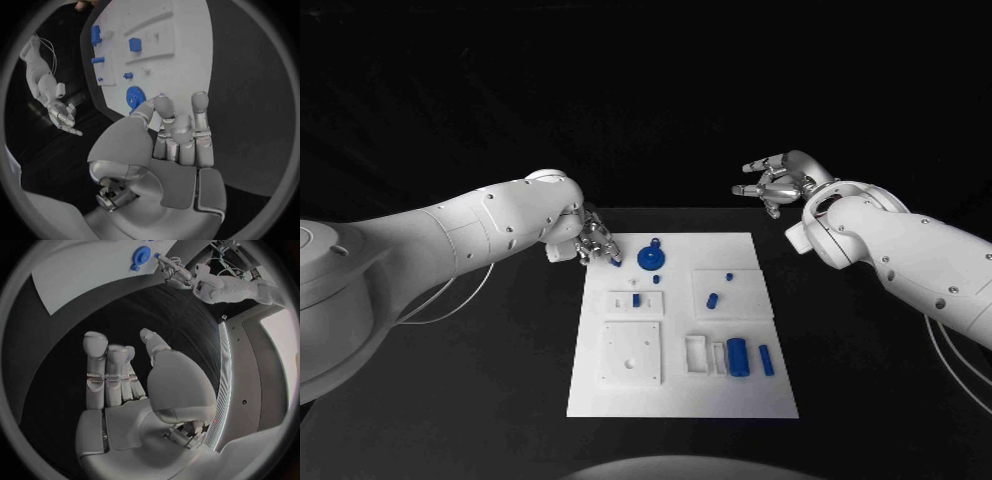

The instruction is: Assemble the parts on the task board

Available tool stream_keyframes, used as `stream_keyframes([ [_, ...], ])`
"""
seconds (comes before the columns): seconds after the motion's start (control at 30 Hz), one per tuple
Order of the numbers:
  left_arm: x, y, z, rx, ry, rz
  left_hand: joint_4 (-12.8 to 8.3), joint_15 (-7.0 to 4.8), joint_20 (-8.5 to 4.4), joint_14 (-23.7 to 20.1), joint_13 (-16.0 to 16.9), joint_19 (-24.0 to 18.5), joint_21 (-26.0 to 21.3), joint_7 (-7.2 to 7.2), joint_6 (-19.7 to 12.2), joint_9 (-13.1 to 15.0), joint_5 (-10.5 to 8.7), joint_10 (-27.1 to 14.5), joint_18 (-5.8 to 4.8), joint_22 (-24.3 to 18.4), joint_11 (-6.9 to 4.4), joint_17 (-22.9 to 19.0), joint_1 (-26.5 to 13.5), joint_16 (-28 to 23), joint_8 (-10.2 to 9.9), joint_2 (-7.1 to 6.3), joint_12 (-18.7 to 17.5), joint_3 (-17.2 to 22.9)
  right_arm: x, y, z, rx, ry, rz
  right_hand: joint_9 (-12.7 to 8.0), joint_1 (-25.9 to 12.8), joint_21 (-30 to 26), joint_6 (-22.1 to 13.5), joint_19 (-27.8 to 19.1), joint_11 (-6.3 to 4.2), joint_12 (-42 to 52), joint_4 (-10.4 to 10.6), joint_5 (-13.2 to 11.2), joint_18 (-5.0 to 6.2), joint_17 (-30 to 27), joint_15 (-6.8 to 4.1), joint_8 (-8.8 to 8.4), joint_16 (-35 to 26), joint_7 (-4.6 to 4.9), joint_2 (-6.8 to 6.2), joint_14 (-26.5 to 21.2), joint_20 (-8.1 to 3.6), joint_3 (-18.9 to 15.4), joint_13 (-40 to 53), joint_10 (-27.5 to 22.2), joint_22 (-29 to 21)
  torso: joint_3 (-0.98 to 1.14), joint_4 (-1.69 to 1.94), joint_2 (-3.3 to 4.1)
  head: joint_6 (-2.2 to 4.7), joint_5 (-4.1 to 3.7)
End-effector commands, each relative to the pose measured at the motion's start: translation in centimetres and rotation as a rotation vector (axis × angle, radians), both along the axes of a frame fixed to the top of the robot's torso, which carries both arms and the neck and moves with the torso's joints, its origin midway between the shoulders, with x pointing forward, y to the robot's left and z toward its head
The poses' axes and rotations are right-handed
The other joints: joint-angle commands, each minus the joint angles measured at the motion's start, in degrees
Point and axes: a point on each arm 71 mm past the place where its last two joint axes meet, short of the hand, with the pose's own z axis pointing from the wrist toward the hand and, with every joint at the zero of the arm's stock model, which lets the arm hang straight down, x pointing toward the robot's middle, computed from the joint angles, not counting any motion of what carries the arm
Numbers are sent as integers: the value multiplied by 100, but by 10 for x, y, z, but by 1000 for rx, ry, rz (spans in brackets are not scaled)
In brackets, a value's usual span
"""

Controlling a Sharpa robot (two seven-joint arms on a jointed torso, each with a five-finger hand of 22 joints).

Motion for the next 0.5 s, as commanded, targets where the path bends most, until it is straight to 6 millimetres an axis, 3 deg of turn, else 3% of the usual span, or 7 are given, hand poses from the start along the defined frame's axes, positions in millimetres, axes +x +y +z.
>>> stream_keyframes([
  [0.03,-1,-2,1,-51,-16,36,-316,-7,62,72,-188,11,62,-127,198,856,259,230,123,112,-56,115,-98,33,3,-71,-37,386,0,1,0,-9,0,16,5,6,8,-5,288,-2,16,-9,40,82,4,15,-1,-18,-2,-1,16,21,17,-1,-17,-3,3,6,-9,7,8],
  [0.13,-5,-1,1,-77,-25,58,-432,-17,95,148,-516,32,126,-141,269,1002,464,248,180,110,-92,242,-222,23,-19,-130,126,513,0,1,0,-10,0,14,5,1,8,-1,288,-2,18,-9,57,82,4,15,-1,-18,-2,-4,16,21,18,1,-15,-4,4,17,-14,11,10],
  [0.5,-30,2,9,-163,-56,96,-547,-44,100,253,-1108,57,203,-183,422,947,746,261,208,104,-119,397,-313,-30,-16,-216,450,571,0,-4,-1,-14,3,6,5,-8,9,2,288,-4,11,-9,108,80,2,13,-2,-22,-3,-6,14,19,25,-6,-21,-6,6,71,-64,-19,3],
])
